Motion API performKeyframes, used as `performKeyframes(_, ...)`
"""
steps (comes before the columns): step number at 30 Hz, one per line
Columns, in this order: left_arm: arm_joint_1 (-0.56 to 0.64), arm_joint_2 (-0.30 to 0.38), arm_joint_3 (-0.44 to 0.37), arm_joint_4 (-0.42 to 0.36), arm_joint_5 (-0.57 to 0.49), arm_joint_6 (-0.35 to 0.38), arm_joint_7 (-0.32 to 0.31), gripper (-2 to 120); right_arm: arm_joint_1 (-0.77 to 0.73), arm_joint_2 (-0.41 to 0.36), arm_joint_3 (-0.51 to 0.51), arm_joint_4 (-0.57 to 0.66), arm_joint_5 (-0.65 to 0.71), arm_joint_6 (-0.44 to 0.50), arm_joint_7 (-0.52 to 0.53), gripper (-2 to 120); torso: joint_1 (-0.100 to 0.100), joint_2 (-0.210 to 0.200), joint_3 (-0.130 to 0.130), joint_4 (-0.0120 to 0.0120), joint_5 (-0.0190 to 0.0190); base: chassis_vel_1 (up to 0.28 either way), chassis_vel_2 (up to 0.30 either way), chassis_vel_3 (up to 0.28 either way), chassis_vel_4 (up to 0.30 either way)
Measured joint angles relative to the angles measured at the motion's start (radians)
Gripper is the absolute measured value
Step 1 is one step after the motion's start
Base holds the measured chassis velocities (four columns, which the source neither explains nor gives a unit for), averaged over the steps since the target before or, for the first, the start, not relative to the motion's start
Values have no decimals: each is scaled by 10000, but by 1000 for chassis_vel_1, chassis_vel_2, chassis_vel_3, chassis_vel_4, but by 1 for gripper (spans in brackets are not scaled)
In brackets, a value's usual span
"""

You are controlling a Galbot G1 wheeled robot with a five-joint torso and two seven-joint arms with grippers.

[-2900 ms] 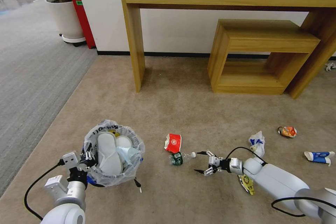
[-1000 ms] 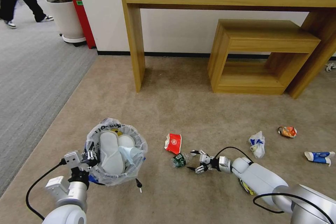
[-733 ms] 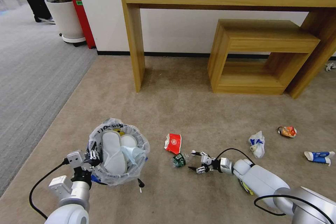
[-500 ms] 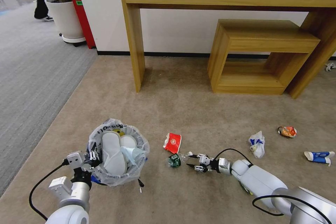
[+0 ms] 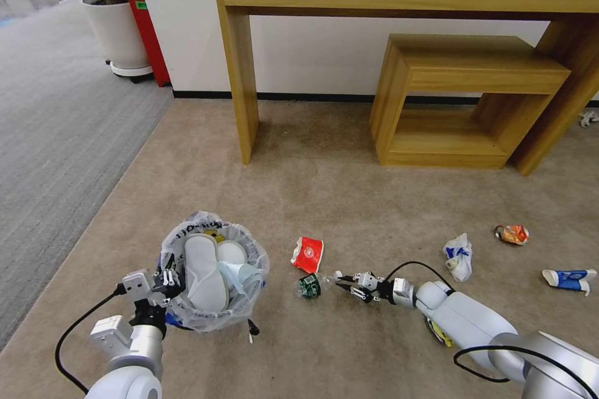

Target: Pick up the trash bin and place the garbage on the floor into it.

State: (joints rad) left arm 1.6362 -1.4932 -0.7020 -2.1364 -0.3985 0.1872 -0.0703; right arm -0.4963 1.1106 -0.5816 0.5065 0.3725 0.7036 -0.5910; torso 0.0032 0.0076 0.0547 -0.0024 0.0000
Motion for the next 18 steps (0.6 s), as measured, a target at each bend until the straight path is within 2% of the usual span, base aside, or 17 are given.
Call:
performKeyframes(3,0,-3,0,0,4,-1,0,3,13,-60,2,16,3,0,-13,40,0,0,0,-1,1,0,0,0,0)
performKeyframes(5,0,-7,0,-1,7,-3,3,3,108,-88,2,-14,0,-21,-17,52,0,0,0,-2,0,0,0,0,0)
performKeyframes(7,-3,-13,0,0,13,-5,6,3,141,-84,0,-36,-1,-31,-15,55,0,0,0,0,0,0,0,0,0)
performKeyframes(8,-10,-26,8,0,23,-7,7,3,187,-54,-14,-76,-5,-64,-7,62,0,0,0,0,-2,0,0,0,0)
performKeyframes(9,-10,-26,8,0,23,-7,7,3,187,-54,-14,-76,-5,-64,-7,62,0,0,0,0,-2,0,0,0,0)
performKeyframes(12,-21,-48,29,-7,25,-14,17,3,233,128,-87,-155,-23,-144,79,76,0,0,0,-1,0,0,0,0,0)
performKeyframes(13,-21,-48,29,-7,25,-14,17,3,233,128,-87,-155,-23,-144,79,76,0,0,0,-1,0,0,0,0,0)
performKeyframes(17,-2,-29,-26,-92,7,-14,25,3,324,436,-271,-258,-21,-350,343,95,0,0,0,0,0,0,0,0,0)
performKeyframes(18,-2,-29,-26,-92,7,-14,25,3,324,436,-271,-258,-21,-350,343,95,0,0,0,0,0,0,0,0,0)
